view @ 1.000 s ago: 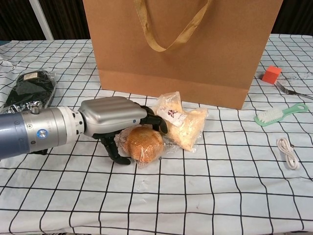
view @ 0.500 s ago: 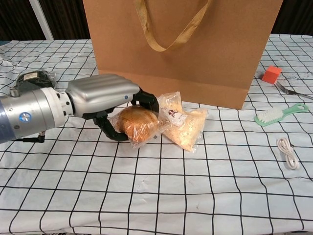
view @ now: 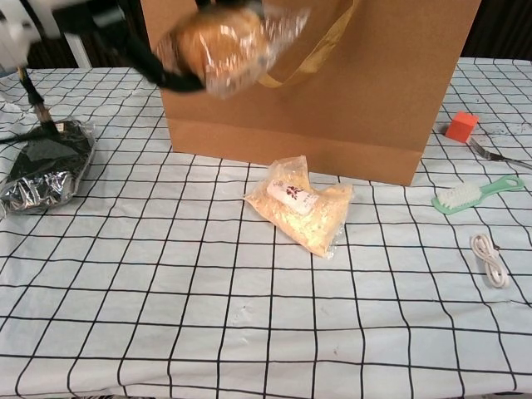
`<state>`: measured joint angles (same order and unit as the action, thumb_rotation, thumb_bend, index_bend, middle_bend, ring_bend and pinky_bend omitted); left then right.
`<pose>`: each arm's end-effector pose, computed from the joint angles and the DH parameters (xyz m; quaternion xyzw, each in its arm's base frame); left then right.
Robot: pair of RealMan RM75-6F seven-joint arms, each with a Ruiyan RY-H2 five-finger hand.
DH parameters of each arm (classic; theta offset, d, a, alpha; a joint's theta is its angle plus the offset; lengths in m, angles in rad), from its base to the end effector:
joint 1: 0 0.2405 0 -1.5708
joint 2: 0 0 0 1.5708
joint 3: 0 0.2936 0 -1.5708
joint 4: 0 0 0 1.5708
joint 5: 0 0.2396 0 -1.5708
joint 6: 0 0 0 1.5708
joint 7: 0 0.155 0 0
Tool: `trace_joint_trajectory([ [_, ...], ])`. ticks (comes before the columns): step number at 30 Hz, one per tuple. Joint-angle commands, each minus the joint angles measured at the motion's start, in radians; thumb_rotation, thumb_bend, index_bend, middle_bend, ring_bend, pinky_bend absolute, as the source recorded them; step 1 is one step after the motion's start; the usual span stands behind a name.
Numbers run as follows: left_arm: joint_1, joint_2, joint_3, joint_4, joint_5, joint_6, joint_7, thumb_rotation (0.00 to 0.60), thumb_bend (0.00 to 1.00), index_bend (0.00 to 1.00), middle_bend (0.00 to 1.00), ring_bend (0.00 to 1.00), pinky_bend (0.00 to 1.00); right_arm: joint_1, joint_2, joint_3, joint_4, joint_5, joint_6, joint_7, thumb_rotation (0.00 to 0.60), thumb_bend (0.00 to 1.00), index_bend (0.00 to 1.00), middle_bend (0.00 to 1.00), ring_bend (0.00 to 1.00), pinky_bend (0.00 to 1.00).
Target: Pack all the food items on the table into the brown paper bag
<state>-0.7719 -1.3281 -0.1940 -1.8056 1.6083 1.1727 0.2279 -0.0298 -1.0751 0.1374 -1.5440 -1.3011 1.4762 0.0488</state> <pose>-0.0597 0.3317 0.0433 -0.7557 -0.1825 -0.5566 0.2929 -0.4152 -0.1697 0.2004 0.4945 -0.4148 0.3317 0.6880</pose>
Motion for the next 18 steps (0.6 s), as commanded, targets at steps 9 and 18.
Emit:
trace_joint_trajectory([
  [9,-0.134,0.099,-0.284,-0.069,-0.189,-0.017,0.135,0.600,0.33,0.36,0.44,0.27,0.31,0.003,-0.006,-0.002,0.005,0.006,-0.009,-0.011,0.600,0.23,0.01,0.10,0.19,0.19],
  [18,-0.319,-0.007,-0.347,0.139,-0.410,-0.140,0.229,0.600,0.33,0.36,0.43,0.27,0.31,0.002,-0.007,0.004,0.015,0.025,-0.013,-0.012,0.600,0.23,0.01,0.10,0.19,0.19],
])
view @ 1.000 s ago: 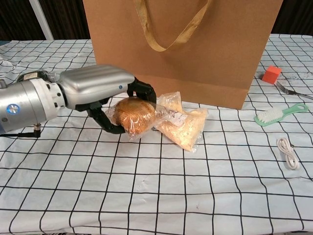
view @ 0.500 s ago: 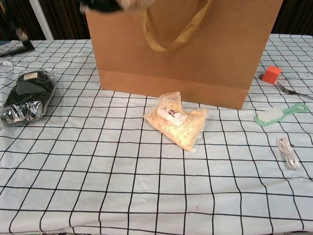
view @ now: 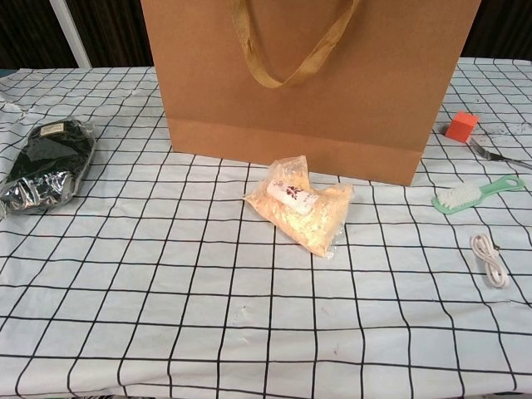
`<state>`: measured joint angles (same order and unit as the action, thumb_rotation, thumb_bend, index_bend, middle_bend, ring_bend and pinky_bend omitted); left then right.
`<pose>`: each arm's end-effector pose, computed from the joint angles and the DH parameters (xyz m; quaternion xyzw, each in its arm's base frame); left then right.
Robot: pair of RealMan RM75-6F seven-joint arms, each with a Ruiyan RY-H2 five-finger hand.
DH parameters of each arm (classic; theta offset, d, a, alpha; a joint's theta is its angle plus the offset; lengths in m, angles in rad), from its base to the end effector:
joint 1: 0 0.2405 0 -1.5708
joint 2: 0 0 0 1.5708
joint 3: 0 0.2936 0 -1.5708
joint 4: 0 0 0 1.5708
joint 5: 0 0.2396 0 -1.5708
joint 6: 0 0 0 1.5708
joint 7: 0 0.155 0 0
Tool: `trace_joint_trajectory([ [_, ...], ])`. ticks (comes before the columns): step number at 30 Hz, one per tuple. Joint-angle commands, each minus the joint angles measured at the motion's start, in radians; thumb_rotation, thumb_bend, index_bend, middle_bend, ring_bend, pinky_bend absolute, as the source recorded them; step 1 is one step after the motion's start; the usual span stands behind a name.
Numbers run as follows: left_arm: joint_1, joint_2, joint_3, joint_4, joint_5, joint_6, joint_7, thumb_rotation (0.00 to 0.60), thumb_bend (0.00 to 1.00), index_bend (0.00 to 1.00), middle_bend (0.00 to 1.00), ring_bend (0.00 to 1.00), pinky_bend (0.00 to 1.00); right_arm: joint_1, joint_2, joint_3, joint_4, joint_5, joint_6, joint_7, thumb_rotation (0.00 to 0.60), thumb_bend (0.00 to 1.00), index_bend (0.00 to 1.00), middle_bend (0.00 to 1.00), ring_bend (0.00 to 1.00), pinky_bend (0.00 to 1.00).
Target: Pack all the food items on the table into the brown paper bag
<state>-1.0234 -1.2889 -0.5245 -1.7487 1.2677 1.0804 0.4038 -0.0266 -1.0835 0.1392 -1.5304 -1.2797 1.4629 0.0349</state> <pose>0.0619 0.4185 0.1189 -0.6864 -0.1184 -0.6110 0.3762 -0.4206 -0.1703 0.1991 0.4920 -0.4170 0.3201 0.6940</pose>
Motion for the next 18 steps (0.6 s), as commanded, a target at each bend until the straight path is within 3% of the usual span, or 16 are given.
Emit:
trace_joint_trajectory([
  [1,-0.080,-0.059,-0.015,0.104,-0.082,-0.052,0.061,0.600,0.33,0.36,0.43,0.27,0.31,-0.002,0.002,0.002,0.003,0.005,0.000,0.003,0.600,0.23,0.01,0.10,0.19,0.19],
  [8,-0.145,-0.136,0.015,0.237,-0.154,-0.091,0.059,0.600,0.32,0.36,0.43,0.27,0.31,-0.004,0.004,0.008,0.011,0.017,-0.001,0.010,0.600,0.23,0.01,0.10,0.19,0.19],
  [13,-0.158,-0.153,0.048,0.283,-0.167,-0.108,0.053,0.600,0.23,0.35,0.42,0.26,0.30,-0.008,0.006,0.011,0.014,0.020,0.004,0.017,0.600,0.23,0.01,0.10,0.19,0.19],
  [18,-0.160,-0.125,0.067,0.255,-0.242,-0.146,0.093,0.600,0.04,0.22,0.24,0.12,0.21,-0.010,0.008,0.012,0.014,0.016,0.008,0.025,0.600,0.23,0.01,0.10,0.19,0.19],
])
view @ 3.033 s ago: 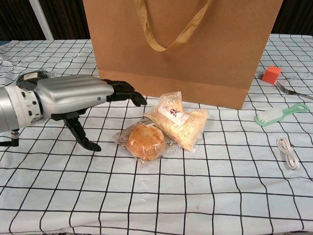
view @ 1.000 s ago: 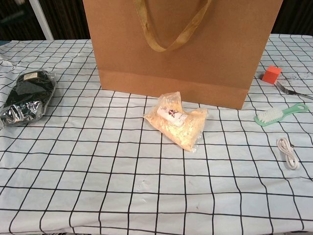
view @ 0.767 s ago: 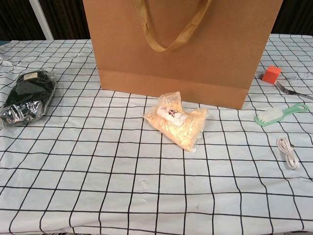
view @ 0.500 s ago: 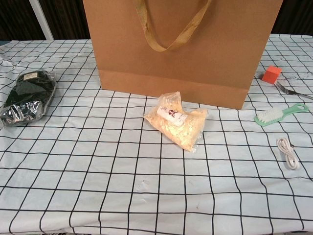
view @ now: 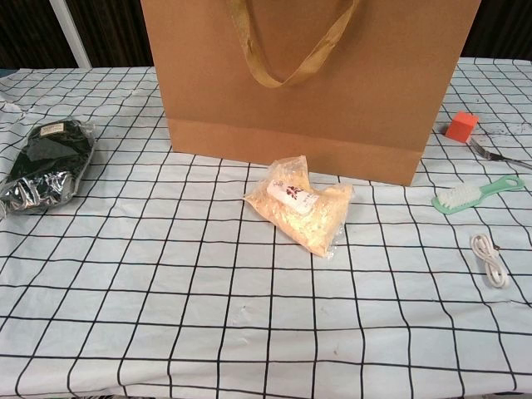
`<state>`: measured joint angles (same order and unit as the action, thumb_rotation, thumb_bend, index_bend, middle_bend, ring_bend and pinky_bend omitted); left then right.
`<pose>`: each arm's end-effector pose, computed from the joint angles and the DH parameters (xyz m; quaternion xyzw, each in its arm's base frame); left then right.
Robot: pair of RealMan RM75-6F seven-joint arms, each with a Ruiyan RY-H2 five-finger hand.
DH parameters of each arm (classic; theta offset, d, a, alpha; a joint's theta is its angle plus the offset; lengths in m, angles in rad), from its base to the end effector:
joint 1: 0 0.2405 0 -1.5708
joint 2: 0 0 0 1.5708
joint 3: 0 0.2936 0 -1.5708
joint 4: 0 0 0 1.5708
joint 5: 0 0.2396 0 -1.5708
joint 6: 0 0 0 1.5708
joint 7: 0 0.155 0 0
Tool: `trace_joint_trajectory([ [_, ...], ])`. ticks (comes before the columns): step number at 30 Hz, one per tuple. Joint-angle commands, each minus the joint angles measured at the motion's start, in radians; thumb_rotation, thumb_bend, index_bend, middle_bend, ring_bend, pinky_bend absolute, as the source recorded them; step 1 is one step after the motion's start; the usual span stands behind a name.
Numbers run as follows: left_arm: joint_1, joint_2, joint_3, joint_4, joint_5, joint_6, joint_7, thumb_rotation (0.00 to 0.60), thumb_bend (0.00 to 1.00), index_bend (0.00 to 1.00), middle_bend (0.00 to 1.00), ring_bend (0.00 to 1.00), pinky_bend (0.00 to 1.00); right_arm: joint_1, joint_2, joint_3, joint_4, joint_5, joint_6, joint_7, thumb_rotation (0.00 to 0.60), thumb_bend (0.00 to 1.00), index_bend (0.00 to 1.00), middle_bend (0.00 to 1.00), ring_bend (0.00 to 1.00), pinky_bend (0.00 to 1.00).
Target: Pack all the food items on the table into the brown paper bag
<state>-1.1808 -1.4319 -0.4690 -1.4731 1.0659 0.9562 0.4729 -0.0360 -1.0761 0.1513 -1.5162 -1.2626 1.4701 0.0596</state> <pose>0.0678 0.4773 0.0597 -0.7218 -0.1559 -0.5306 0.4161 -0.4260 -0.1681 0.2087 0.4779 -0.4152 0.3229 0.7035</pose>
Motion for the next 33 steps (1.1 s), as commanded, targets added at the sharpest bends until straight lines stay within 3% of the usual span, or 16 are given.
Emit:
trace_joint_trajectory([
  [1,-0.003,0.026,0.014,-0.030,-0.051,-0.026,0.029,0.600,0.01,0.19,0.18,0.08,0.19,-0.001,0.002,0.000,-0.001,-0.002,0.002,0.001,0.600,0.23,0.01,0.10,0.19,0.19],
  [4,-0.001,0.038,0.016,-0.045,-0.060,-0.011,0.037,0.600,0.00,0.16,0.10,0.01,0.13,-0.002,0.003,0.000,-0.003,-0.005,0.005,0.005,0.600,0.23,0.01,0.10,0.19,0.19],
  [7,0.002,0.044,0.015,-0.055,-0.068,0.009,0.042,0.600,0.00,0.16,0.08,0.00,0.10,-0.003,0.005,0.000,-0.005,-0.008,0.008,0.005,0.600,0.23,0.01,0.10,0.19,0.19],
  [11,0.012,0.065,0.007,-0.094,-0.075,0.045,0.050,0.600,0.00,0.16,0.09,0.00,0.10,-0.004,0.006,-0.001,-0.009,-0.013,0.012,0.006,0.600,0.23,0.01,0.10,0.19,0.19],
  [16,0.085,0.143,0.022,-0.227,-0.028,0.164,0.088,0.600,0.05,0.13,0.18,0.09,0.19,-0.002,0.006,-0.007,-0.012,-0.023,0.007,0.005,0.600,0.23,0.01,0.10,0.19,0.19],
  [22,0.328,0.334,0.171,-0.493,0.126,0.380,0.139,0.600,0.05,0.13,0.17,0.09,0.18,0.006,0.010,-0.024,-0.037,-0.061,-0.009,0.029,0.600,0.22,0.01,0.10,0.18,0.19],
  [24,0.448,0.395,0.256,-0.535,0.238,0.473,0.081,0.600,0.05,0.14,0.17,0.09,0.17,0.013,0.019,-0.030,-0.058,-0.089,-0.014,0.052,0.600,0.22,0.01,0.10,0.18,0.19],
  [30,0.680,0.463,0.459,-0.433,0.457,0.602,-0.130,0.600,0.05,0.12,0.15,0.05,0.14,0.086,0.105,-0.049,-0.170,-0.185,-0.093,-0.025,0.600,0.20,0.01,0.10,0.18,0.19],
  [33,0.762,0.458,0.517,-0.357,0.482,0.638,-0.207,0.600,0.05,0.12,0.13,0.01,0.10,0.131,0.147,-0.056,-0.263,-0.227,-0.146,-0.071,0.600,0.19,0.01,0.09,0.17,0.19],
])
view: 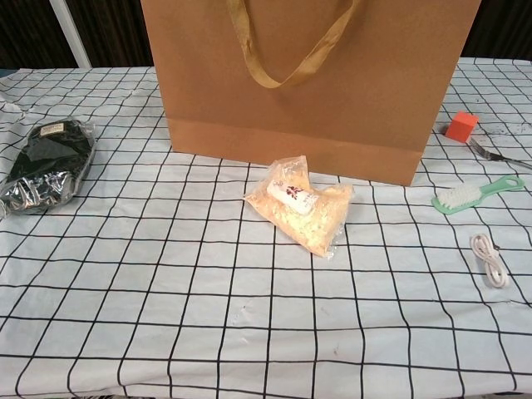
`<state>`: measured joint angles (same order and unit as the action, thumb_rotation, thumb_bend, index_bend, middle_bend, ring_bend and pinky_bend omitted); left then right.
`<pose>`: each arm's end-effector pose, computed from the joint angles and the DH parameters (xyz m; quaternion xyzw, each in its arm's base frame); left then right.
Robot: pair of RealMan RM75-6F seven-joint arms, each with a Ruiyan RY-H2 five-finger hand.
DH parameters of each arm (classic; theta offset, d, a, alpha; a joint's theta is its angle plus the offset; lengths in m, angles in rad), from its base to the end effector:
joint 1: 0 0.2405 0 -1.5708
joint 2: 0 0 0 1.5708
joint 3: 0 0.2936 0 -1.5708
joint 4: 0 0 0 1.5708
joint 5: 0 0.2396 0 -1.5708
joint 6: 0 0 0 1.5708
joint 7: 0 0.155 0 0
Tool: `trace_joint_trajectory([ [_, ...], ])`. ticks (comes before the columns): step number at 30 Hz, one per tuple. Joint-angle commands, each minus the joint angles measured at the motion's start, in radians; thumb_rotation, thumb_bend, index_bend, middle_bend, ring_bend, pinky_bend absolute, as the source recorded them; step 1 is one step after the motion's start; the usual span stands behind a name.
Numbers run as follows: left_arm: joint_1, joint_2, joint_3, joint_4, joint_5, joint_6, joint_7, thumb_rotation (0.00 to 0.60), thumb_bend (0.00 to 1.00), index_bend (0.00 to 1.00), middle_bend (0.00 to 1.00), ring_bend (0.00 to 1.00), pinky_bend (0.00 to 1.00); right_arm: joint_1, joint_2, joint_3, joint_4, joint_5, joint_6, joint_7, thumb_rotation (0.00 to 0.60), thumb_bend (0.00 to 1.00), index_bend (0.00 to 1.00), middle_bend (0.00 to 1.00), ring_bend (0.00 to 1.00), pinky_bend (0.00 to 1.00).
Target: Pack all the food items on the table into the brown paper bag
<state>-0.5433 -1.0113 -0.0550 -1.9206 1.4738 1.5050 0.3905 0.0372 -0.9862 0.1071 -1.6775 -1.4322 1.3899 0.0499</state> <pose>-0.1798 0.3035 0.1626 -0.6833 -0.1788 -0.4667 0.5322 -0.3699 -0.1927 0.1894 0.5720 -0.4213 0.3534 0.6086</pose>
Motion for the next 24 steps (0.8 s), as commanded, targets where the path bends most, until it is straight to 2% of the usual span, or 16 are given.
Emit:
trace_joint_trajectory([
  [1,0.149,0.028,0.113,0.121,0.081,0.108,-0.150,0.600,0.05,0.12,0.13,0.01,0.10,0.072,0.067,-0.014,-0.133,-0.065,-0.087,-0.077,0.600,0.19,0.01,0.09,0.17,0.19],
  [5,0.232,-0.028,0.133,0.239,0.085,0.166,-0.263,0.600,0.05,0.12,0.13,0.01,0.08,0.142,0.070,-0.014,-0.253,-0.071,-0.185,-0.151,0.600,0.18,0.01,0.09,0.16,0.19],
  [10,0.269,-0.081,0.135,0.361,0.113,0.168,-0.426,0.600,0.05,0.12,0.13,0.01,0.08,0.228,-0.009,-0.008,-0.331,-0.011,-0.294,-0.307,0.600,0.17,0.01,0.09,0.16,0.19],
  [16,0.283,-0.121,0.141,0.438,0.106,0.119,-0.485,0.600,0.05,0.12,0.13,0.01,0.07,0.325,-0.164,0.005,-0.322,0.109,-0.406,-0.427,0.600,0.16,0.01,0.09,0.16,0.19],
  [24,0.298,-0.156,0.110,0.503,0.103,0.103,-0.496,0.600,0.05,0.12,0.13,0.01,0.06,0.453,-0.384,0.052,-0.282,0.279,-0.414,-0.622,0.600,0.16,0.01,0.09,0.16,0.18],
])
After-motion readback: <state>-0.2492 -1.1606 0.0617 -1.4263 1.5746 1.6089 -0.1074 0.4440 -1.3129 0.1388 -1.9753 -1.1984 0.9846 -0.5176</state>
